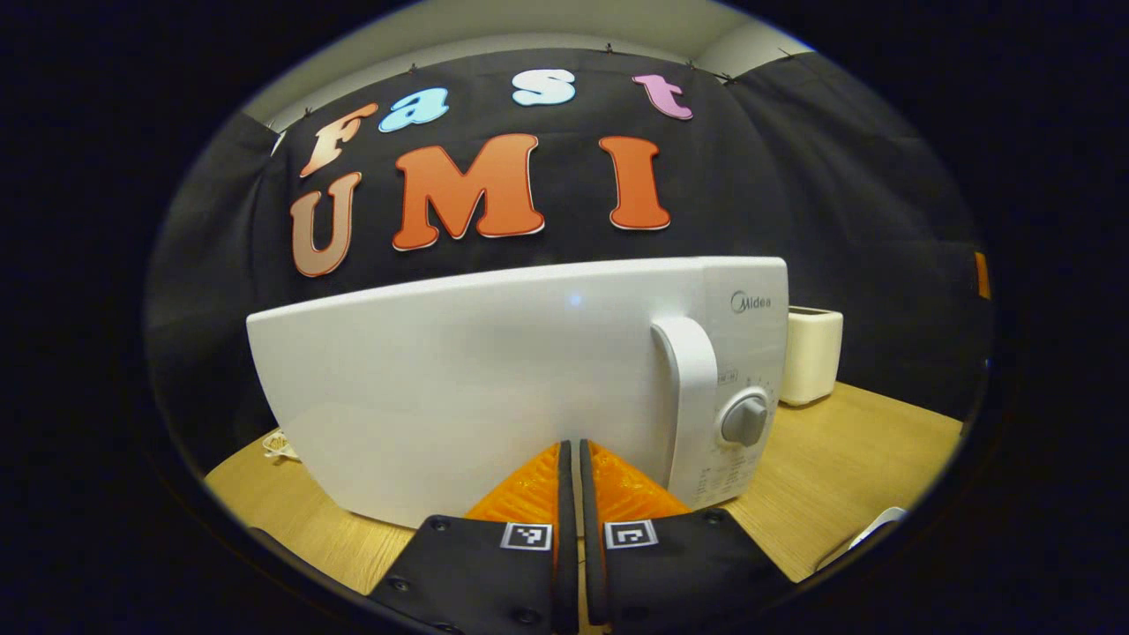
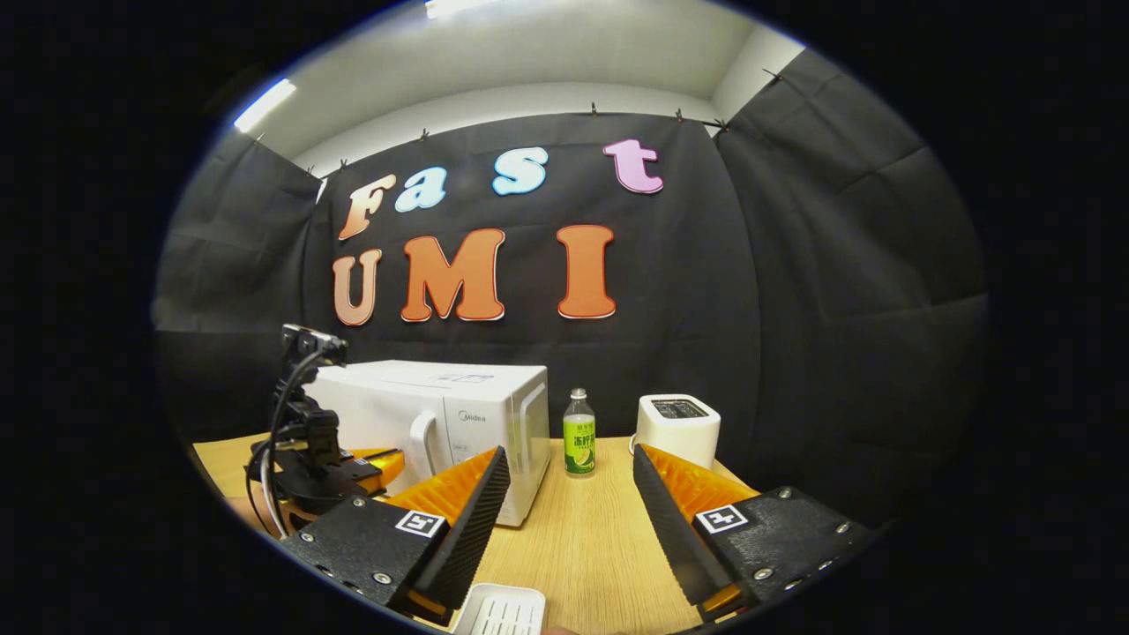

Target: Open the microwave oven with the left hand, put the food in, and close the microwave oven.

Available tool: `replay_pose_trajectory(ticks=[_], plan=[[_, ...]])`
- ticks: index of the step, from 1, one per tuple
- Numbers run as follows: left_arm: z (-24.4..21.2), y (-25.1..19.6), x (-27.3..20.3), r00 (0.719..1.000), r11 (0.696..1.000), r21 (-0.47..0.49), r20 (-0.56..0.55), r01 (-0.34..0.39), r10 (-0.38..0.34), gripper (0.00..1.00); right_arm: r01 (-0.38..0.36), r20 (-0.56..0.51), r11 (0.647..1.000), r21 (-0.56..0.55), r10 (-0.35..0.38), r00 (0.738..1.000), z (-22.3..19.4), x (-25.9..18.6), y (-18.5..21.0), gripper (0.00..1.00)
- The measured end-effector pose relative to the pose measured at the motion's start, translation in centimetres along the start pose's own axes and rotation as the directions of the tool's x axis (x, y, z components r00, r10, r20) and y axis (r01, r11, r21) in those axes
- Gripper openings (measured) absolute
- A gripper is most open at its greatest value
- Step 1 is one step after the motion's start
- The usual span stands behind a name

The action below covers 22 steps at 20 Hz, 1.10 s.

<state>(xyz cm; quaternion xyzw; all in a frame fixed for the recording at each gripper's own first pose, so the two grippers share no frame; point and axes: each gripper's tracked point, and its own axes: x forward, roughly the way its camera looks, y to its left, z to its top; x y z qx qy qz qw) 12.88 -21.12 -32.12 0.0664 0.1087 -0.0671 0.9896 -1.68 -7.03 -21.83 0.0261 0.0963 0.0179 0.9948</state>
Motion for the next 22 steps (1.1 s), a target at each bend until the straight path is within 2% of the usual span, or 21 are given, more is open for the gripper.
replay_pose_trajectory(ticks=[6, 9, 12, 15, 17, 18, 19, 20, 22], plan=[[8.7, 4.8, -6.6, 0.995, 1.0, -0.025, 0.098, -0.013, 0.015, 0.1, 0.002, 0.041, 1.0, -0.017, -0.002, 0.999, 3.7, -0.3, 1.3, 0.88], [12.7, 8.5, -9.7, 0.988, 0.998, -0.042, 0.143, -0.053, 0.059, 0.13, 0.002, 0.059, 0.999, -0.036, 0.0, 0.998, 5.5, -0.2, 2.0, 0.88], [15.6, 12.7, -13.1, 0.977, 0.992, -0.01, 0.17, -0.125, 0.125, 0.17, 0.011, 0.069, 0.999, -0.036, -0.008, 0.998, 7.2, -0.2, 2.4, 0.88], [18.3, 15.9, -16.4, 0.964, 0.984, 0.005, 0.201, -0.178, 0.173, 0.3, -0.024, 0.077, 0.999, -0.037, 0.027, 0.997, 8.6, -0.3, 4.6, 0.88], [19.9, 17.9, -18.1, 0.957, 0.979, 0.012, 0.215, -0.202, 0.195, 0.29, -0.045, 0.092, 0.998, -0.054, 0.05, 0.995, 10.1, 0.0, 6.1, 0.88], [20.8, 18.9, -18.7, 0.953, 0.977, 0.007, 0.221, -0.214, 0.208, 0.34, -0.052, 0.099, 0.997, -0.06, 0.058, 0.993, 10.9, 0.1, 6.7, 0.88], [21.5, 19.9, -19.4, 0.95, 0.975, -0.008, 0.222, -0.223, 0.219, 0.48, -0.06, 0.101, 0.996, -0.065, 0.067, 0.993, 11.6, 0.2, 7.5, 0.88], [22.3, 20.7, -20.0, 0.947, 0.973, -0.023, 0.226, -0.23, 0.229, 0.46, -0.073, 0.108, 0.995, -0.071, 0.08, 0.991, 12.2, -0.1, 8.1, 0.88], [23.8, 22.6, -20.9, 0.94, 0.968, -0.042, 0.231, -0.249, 0.252, 0.6, -0.083, 0.123, 0.993, -0.085, 0.093, 0.988, 13.8, -0.2, 9.2, 0.88]])
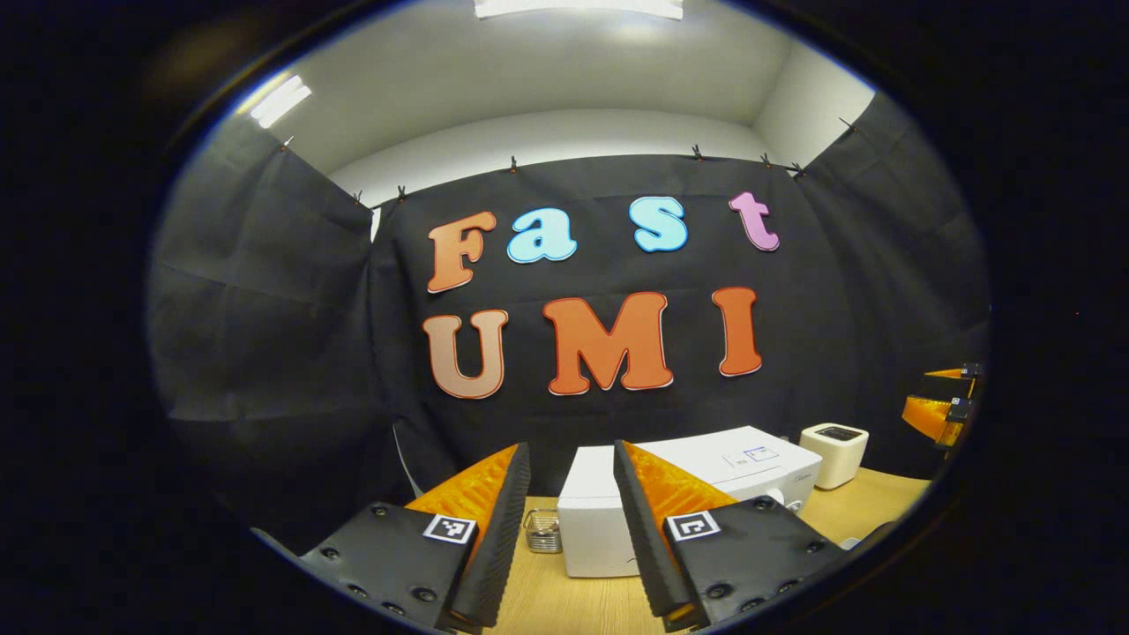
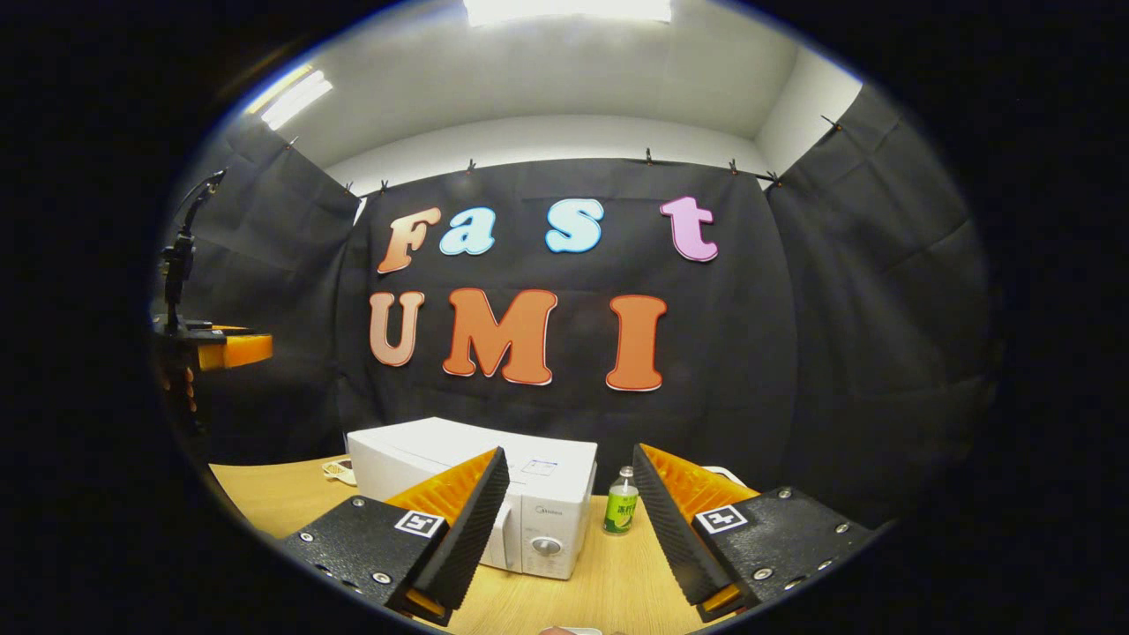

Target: Open the microwave oven with the left hand, put the food in, and close the microwave oven.

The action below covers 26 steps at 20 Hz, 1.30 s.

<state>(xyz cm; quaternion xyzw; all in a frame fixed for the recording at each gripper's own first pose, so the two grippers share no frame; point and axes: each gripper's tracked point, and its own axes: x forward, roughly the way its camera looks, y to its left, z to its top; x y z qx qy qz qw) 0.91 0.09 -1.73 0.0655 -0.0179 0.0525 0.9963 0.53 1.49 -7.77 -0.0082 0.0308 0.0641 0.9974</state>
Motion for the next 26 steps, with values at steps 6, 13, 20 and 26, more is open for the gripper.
replay_pose_trajectory(ticks=[6, 13, 20, 26], plan=[[3.8, 3.6, -0.5, 1.0, 0.999, -0.037, 0.003, -0.019, 0.019, 0.92, -0.024, 0.023, 1.0, 0.001, 0.024, 0.999, 4.2, 0.6, 1.8, 0.89], [4.5, 2.6, -1.9, 1.0, 1.0, -0.004, 0.022, -0.001, 0.001, 0.98, -0.057, 0.059, 0.998, 0.003, 0.057, 0.997, 6.8, 0.4, 3.3, 0.92], [3.7, 2.0, -2.4, 1.0, 1.0, 0.008, 0.023, 0.003, -0.003, 1.0, -0.065, 0.076, 0.998, 0.018, 0.063, 0.995, 8.3, 0.6, 3.1, 0.91], [2.4, 1.6, -2.1, 1.0, 1.0, 0.011, -0.004, 0.014, -0.014, 0.95, -0.08, 0.085, 0.997, 0.008, 0.08, 0.993, 8.5, 0.7, 3.7, 0.91]])
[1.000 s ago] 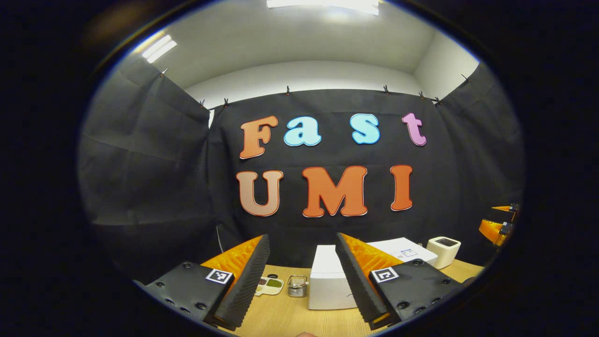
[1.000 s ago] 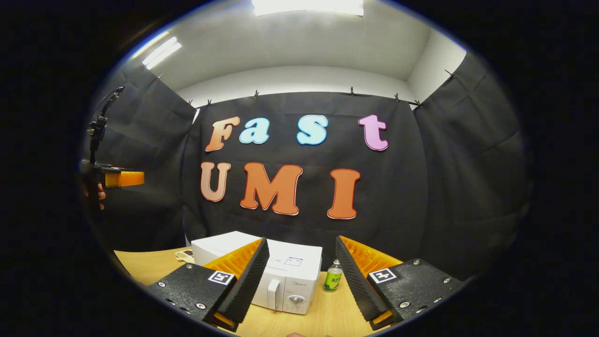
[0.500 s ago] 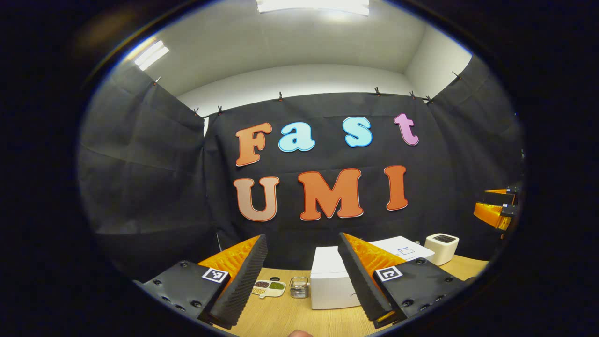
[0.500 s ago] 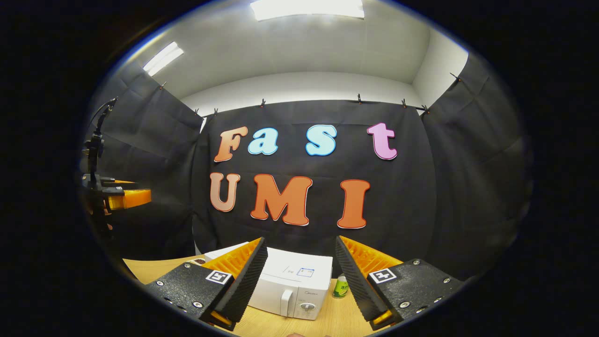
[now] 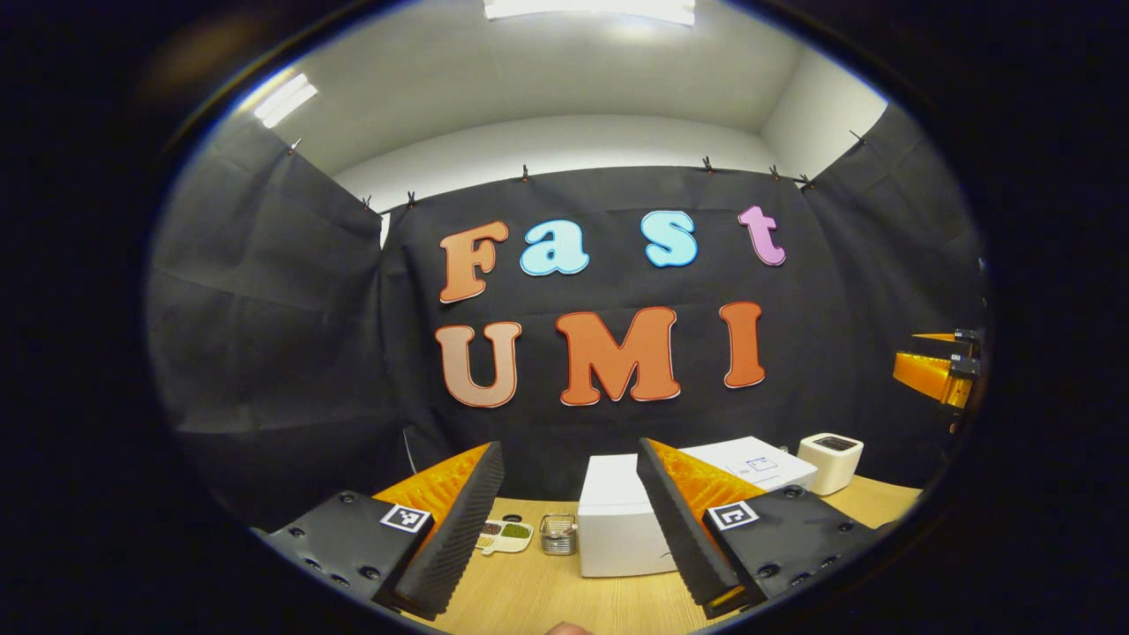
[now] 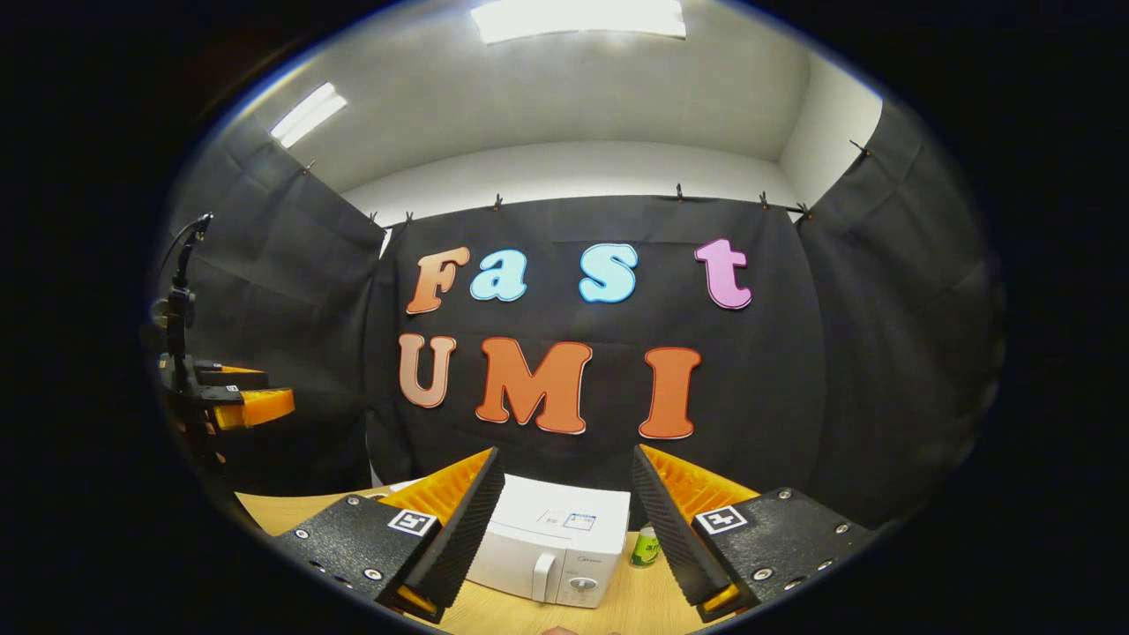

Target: Open the microwave oven with the left hand, put the food in, and close the microwave oven.

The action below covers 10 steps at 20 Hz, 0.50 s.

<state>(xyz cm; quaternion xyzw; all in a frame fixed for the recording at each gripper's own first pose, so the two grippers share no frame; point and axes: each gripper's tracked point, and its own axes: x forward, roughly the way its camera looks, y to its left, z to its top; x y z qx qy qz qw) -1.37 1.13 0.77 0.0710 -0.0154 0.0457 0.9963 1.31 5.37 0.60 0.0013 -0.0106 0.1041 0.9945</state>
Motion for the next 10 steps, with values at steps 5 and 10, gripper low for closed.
replay_pose_trajectory(ticks=[5, 10], plan=[[-0.02, -0.64, -0.07, 1.0, 1.0, 0.024, 0.004, 0.011, -0.011, 0.94, -0.003, 0.007, 1.0, 0.005, 0.003, 1.0, 0.13, 0.14, -0.01, 0.92], [-0.44, -0.91, -0.2, 1.0, 0.999, 0.031, 0.0, 0.017, -0.017, 0.94, -0.013, 0.004, 1.0, 0.005, 0.013, 1.0, -0.18, 0.31, 0.31, 0.93]])
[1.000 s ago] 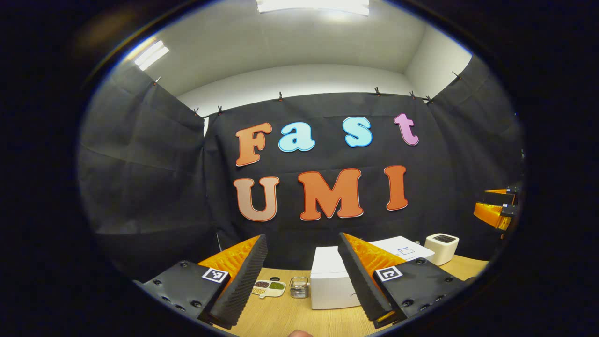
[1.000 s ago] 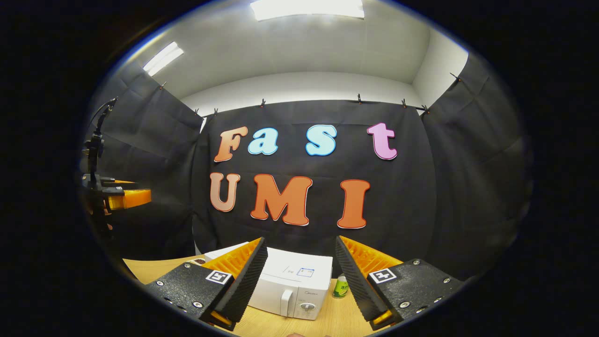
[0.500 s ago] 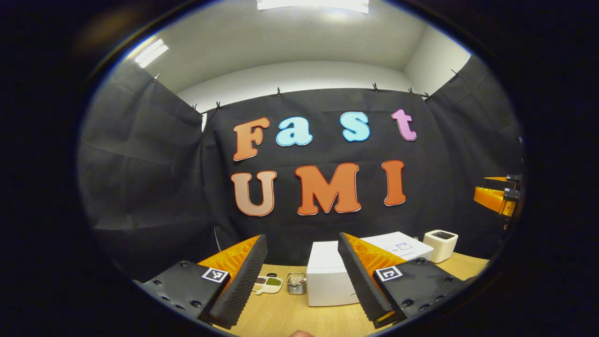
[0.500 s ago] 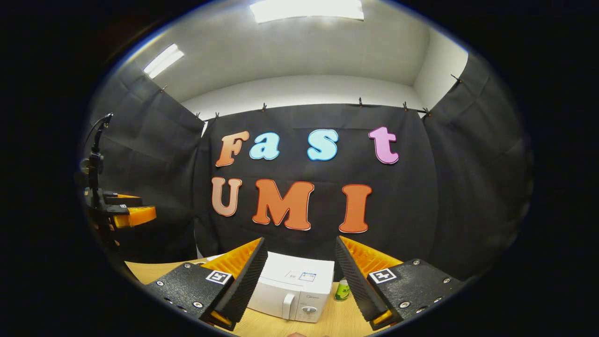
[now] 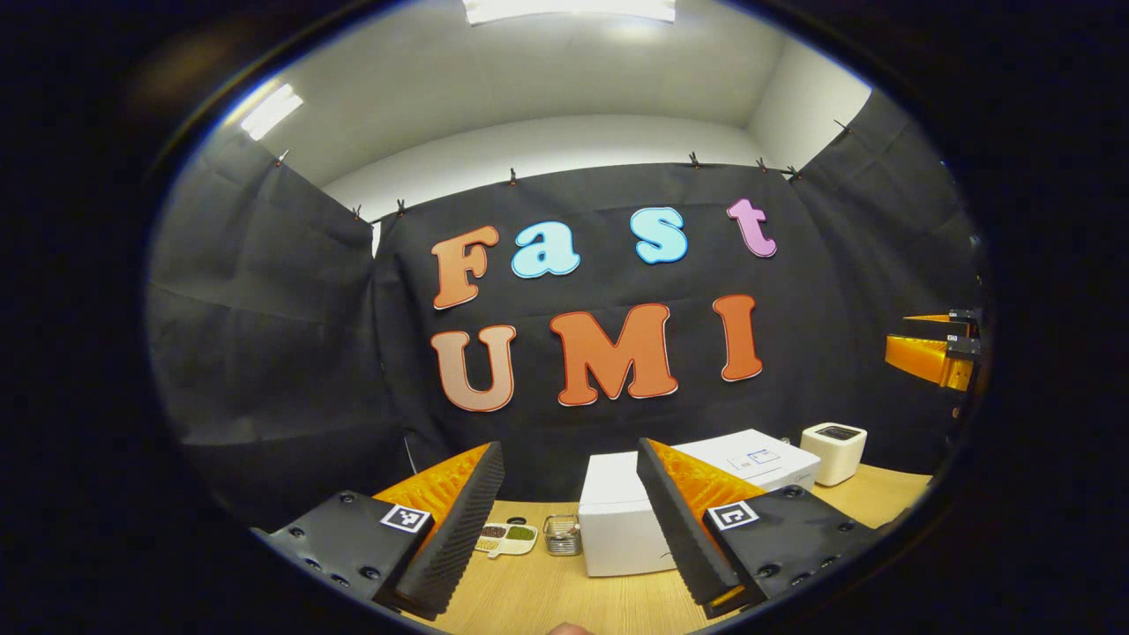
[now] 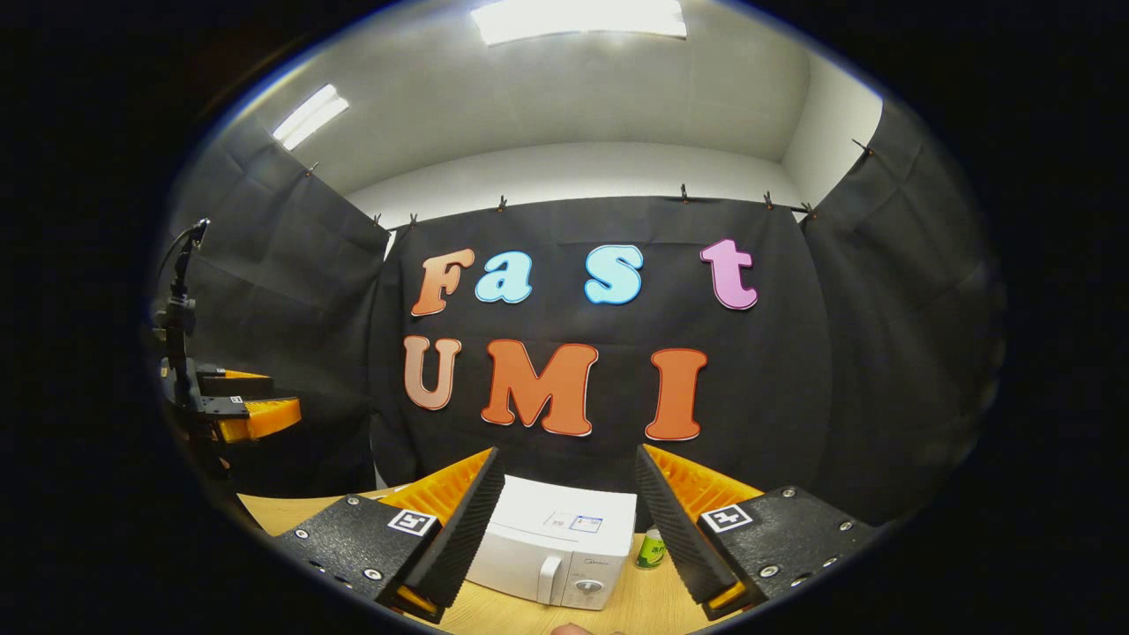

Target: Open the microwave oven with the left hand, put the food in, and close the microwave oven.

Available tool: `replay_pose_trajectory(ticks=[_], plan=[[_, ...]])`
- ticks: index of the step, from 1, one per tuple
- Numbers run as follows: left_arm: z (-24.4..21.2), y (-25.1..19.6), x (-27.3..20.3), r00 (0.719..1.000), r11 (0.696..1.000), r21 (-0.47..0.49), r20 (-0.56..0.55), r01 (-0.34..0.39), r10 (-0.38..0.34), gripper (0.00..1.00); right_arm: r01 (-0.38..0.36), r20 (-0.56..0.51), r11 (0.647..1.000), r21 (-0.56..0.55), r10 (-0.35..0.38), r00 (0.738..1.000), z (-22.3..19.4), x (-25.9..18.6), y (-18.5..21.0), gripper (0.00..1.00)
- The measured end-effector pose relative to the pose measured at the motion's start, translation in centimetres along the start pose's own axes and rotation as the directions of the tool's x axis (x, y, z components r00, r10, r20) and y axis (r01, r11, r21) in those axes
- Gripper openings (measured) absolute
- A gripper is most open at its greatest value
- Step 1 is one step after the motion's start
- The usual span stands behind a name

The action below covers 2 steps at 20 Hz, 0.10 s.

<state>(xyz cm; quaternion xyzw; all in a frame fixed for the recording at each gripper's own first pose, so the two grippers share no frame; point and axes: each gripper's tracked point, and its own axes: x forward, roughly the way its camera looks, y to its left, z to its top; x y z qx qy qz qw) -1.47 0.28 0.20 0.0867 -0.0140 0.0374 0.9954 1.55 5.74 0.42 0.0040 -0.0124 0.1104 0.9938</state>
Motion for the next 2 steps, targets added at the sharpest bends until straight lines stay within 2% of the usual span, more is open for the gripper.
replay_pose_trajectory(ticks=[2], plan=[[-0.34, 0.25, -0.05, 1.0, 1.0, 0.008, -0.004, -0.004, 0.004, 0.94, 0.0, -0.002, 1.0, -0.001, 0.0, 1.0, -0.15, -0.02, -0.1, 0.93]])
